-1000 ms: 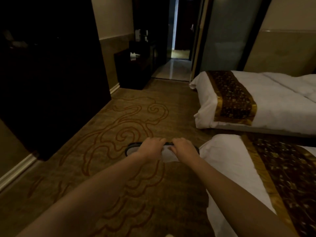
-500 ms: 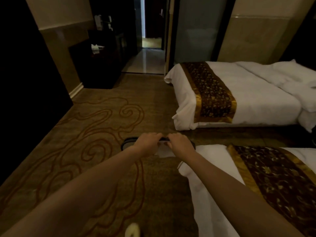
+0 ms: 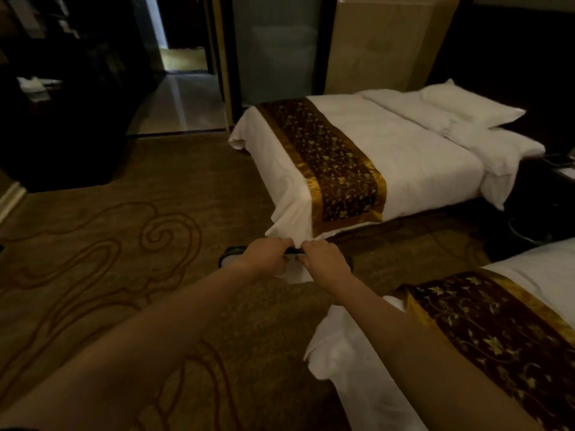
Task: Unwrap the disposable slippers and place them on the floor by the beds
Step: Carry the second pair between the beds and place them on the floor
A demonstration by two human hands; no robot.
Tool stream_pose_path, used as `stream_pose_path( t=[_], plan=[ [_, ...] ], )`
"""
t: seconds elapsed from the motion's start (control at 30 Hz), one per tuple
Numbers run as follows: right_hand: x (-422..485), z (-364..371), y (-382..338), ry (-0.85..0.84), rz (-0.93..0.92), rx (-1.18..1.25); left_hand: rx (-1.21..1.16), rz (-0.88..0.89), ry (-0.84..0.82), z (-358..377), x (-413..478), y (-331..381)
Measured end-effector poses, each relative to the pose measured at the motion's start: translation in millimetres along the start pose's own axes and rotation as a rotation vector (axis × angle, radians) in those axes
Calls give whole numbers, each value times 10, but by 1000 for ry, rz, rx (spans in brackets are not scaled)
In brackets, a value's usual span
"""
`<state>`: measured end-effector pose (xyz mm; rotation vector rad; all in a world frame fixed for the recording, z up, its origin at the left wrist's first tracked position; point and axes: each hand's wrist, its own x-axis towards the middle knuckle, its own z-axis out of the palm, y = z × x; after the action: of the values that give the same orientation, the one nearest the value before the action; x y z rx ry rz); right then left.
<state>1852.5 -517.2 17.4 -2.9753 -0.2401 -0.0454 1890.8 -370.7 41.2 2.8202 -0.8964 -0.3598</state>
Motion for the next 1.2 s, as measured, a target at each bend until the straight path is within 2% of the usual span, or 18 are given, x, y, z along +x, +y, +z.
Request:
stream_pose_path(
  t=[0.37, 0.7, 0.87, 1.2],
  plan=[
    [1422, 238, 1241, -90, 260, 104, 83, 237, -121, -172, 2233, -242],
    [2737, 341, 2646, 21, 483, 242, 183, 391, -125, -451, 4486, -120],
    [3094, 233, 3277, 4, 585, 190, 168, 484, -131, -474, 5328, 92],
    [3706, 119, 4834, 15, 823, 54, 210, 792, -229, -447, 7267, 906]
  ],
)
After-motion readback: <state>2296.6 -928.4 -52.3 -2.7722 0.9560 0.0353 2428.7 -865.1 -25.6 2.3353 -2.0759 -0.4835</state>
